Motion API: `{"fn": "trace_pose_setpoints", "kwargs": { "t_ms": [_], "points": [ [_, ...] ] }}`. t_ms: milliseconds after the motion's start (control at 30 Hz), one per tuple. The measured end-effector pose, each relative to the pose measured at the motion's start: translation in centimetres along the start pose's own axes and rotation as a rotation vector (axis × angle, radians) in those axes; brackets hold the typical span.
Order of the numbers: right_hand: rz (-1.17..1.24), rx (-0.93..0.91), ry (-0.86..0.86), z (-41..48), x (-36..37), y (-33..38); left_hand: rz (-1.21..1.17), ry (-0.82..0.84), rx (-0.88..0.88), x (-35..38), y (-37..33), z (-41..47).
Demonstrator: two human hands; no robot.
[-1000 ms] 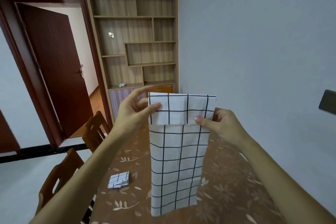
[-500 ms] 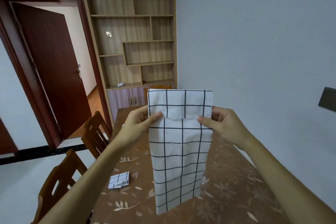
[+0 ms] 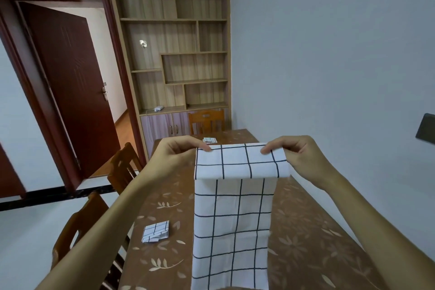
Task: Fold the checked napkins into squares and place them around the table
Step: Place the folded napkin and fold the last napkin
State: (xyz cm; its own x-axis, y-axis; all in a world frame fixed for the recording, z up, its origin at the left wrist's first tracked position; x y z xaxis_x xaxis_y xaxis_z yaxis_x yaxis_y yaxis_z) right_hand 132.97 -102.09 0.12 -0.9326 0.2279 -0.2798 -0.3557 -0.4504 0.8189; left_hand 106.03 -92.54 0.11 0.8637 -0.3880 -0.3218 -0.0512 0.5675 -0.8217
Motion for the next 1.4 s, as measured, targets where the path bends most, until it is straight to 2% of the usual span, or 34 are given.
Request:
{"fn": "trace_pose_setpoints", "kwargs": {
  "t_ms": [167,233,333,400,600,733,833,933,1000,1200,1400],
  "points": [
    [0.172,0.048,0.077,0.0,-0.1,0.0,-0.227,-0.070,-0.157,0.0,0.3,0.0],
    [0.240,0.044,0.094,-0.2,0.0,0.0,-0.266,-0.086,-0.165,0.1,0.5,0.0],
    [0.143,-0.026,0.005,-0.4,0.3,0.2,-0.139,-0.081,-0.107,0.4,0.5,-0.1],
    [0.137,-0.044,-0.002,-0.3,0.6,0.1,-0.153,-0.104,-0.110,0.6,0.6,0.0],
    [0.114,0.153,0.084,-0.4,1.6,-1.1,-0.323,-0.171,-0.088,1.0,-0.2,0.3],
    [0.083,0.190,0.079,-0.4,1.9,-1.9,-0.391,-0.190,-0.072,1.0,-0.4,0.4],
    [0.113,0.159,0.010,-0.3,1.8,-1.8,-0.336,-0.117,-0.101,1.1,-0.2,0.1],
    [0.138,0.112,-0.038,-0.1,1.7,-1.5,-0.161,0.035,-0.122,1.9,0.4,-0.5],
    [0.138,0.095,-0.058,0.0,1.7,-1.3,-0.083,0.072,-0.129,2.1,0.8,-0.6],
    [0.078,0.070,-0.075,-0.3,1.2,-1.2,-0.087,0.089,-0.162,1.8,0.8,-0.6],
    [0.121,0.009,-0.042,-0.7,0.5,-0.9,-0.225,0.109,-0.196,1.8,0.7,-0.7]
  ]
}}
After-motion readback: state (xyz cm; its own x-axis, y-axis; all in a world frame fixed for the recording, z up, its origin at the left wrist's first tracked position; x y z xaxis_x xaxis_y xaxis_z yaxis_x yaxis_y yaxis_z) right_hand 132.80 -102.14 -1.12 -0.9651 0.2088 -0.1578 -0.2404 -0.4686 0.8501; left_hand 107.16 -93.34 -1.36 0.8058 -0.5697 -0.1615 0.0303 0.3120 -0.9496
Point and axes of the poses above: each hand's wrist, its own z-axis towards the middle knuckle, its own x-axis out of the palm, y = z × x, the point moved 3 cm from there along z, towards the middle knuckle, and after that the axes turned 3 degrees about z, right-handed, at the moved point
